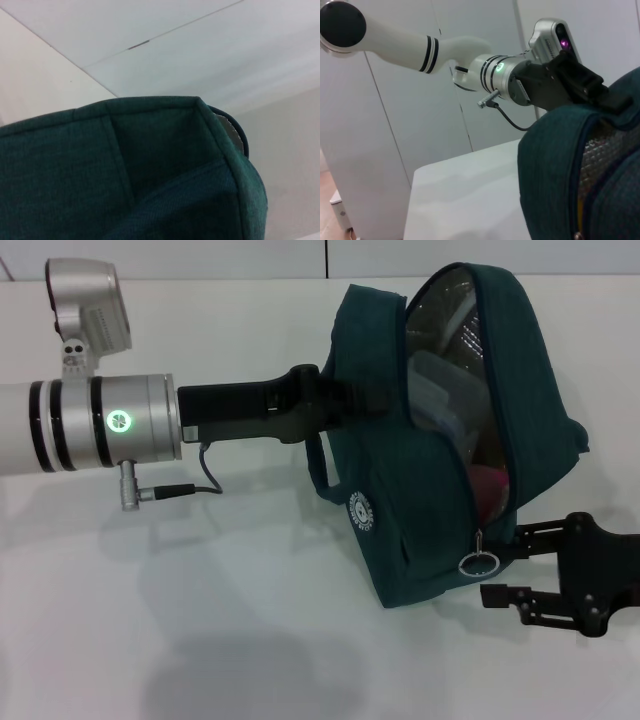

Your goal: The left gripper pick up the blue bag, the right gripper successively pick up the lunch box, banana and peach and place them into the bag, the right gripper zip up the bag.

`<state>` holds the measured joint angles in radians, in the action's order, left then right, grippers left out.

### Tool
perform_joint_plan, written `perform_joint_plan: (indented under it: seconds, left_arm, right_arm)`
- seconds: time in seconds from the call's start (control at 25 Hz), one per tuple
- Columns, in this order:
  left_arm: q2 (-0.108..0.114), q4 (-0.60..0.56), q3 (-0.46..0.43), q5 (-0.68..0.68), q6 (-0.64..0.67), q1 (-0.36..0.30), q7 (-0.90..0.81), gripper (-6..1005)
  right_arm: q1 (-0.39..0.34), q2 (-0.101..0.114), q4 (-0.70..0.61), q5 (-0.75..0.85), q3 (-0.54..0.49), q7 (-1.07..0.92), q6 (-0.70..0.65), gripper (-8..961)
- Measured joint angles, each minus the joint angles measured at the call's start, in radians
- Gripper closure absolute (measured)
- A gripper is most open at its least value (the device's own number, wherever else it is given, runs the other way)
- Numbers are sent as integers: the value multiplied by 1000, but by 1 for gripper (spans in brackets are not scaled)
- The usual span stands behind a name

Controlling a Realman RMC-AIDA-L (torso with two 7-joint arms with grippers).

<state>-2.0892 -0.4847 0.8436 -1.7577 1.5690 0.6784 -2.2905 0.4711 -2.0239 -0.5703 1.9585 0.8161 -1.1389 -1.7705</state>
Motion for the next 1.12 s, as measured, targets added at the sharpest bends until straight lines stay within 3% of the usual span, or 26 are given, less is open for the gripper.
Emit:
perform_joint_plan:
  seconds: [0.28, 0.72, 1.12]
  left_arm:
    - [0, 0, 0, 0, -5, 0, 0, 955]
    - [1, -3, 0, 0, -6, 2, 2, 954]
    - [2, 2, 0, 37, -6, -13, 3, 950]
  right_arm:
    - [8, 1, 12, -6, 0, 8, 27, 534]
    - [18, 2, 12, -27, 1, 12, 36, 897]
    - [14, 7, 2, -28, 23, 12, 28, 946]
